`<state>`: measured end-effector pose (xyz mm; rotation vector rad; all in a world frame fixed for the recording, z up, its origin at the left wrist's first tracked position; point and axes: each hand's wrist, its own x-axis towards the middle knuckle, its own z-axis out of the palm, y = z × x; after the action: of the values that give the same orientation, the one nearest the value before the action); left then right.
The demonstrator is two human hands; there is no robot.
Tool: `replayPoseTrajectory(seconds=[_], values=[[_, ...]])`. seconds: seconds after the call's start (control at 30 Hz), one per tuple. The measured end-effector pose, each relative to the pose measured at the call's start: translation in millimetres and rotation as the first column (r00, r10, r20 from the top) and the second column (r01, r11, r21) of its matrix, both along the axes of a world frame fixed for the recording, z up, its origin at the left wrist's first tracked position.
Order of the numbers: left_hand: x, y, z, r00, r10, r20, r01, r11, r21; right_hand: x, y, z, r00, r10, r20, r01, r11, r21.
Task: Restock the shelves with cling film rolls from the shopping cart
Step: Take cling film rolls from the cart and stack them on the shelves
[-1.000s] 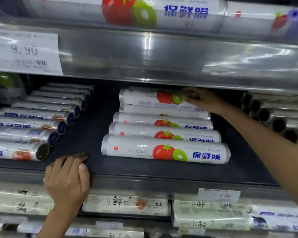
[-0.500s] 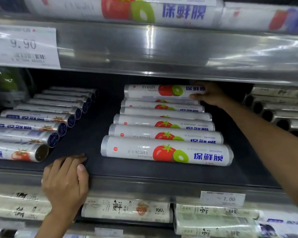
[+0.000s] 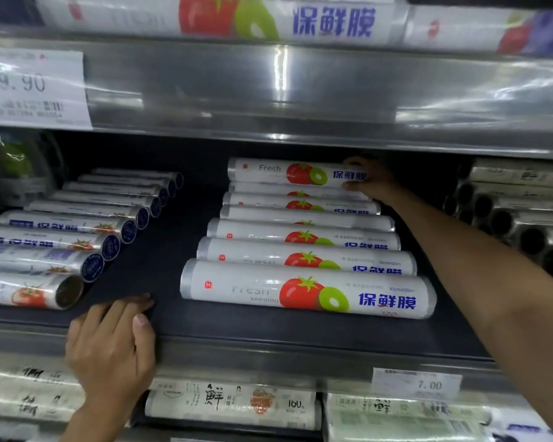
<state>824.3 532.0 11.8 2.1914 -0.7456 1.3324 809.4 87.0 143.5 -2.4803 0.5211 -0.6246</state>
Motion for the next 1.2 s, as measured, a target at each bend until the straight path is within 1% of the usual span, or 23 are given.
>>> replayPoseTrajectory(seconds=[0.1,0.17,0.3,0.4,0.53,0.77,0.87,0.97,1.07,1.13,1.2], values=[[-1.1,-0.4,0.9,1.000,0.008,0.000,-0.008,1.000,0.006,5.8,0.4,-2.7,1.000,-0.021,-0.023,0.019,0.997,-0.079],[-1.0,0.1,1.6,1.000,0.007,0.005,-0.007,1.000,0.021,7.9,-2.1,-4.4,0.999,-0.024,-0.040,0.020,0.995,-0.096],[-1.0,0.2,1.4,1.000,0.005,0.009,-0.006,1.000,0.022,6.3,-10.1,-4.8,0.996,-0.091,-0.008,0.091,0.995,-0.050],[-1.1,-0.3,2.0,1.000,0.008,0.017,-0.008,1.000,0.017,5.8,-14.4,-7.9,0.992,-0.125,-0.017,0.123,0.989,-0.080],[-1.0,-0.2,-1.0,1.000,0.017,0.004,-0.017,1.000,0.004,5.1,-13.9,-12.8,0.993,-0.116,0.029,0.118,0.989,-0.093],[0.1,1.2,-0.3,1.000,0.028,0.013,-0.028,0.999,0.019,0.7,-11.7,-8.6,0.990,-0.125,0.064,0.130,0.988,-0.087],[0.6,0.8,-1.7,0.999,0.028,0.020,-0.028,1.000,0.015,0.1,-10.8,-7.7,0.989,-0.134,0.056,0.137,0.989,-0.056],[1.5,0.5,-2.3,0.999,0.030,0.031,-0.031,0.999,0.012,-3.0,-6.9,-6.5,0.986,-0.160,0.035,0.162,0.985,-0.060],[0.6,1.5,0.0,0.999,0.029,0.043,-0.031,0.999,0.032,-15.3,3.7,-2.2,0.982,-0.185,0.028,0.187,0.971,-0.151],[-0.8,3.4,1.7,0.999,0.033,0.037,-0.035,0.997,0.063,-32.0,16.9,0.6,0.982,-0.183,0.056,0.190,0.960,-0.204],[-2.1,6.0,5.1,0.999,0.040,0.014,-0.042,0.993,0.106,-56.2,35.9,2.6,0.984,-0.159,0.084,0.174,0.959,-0.224]])
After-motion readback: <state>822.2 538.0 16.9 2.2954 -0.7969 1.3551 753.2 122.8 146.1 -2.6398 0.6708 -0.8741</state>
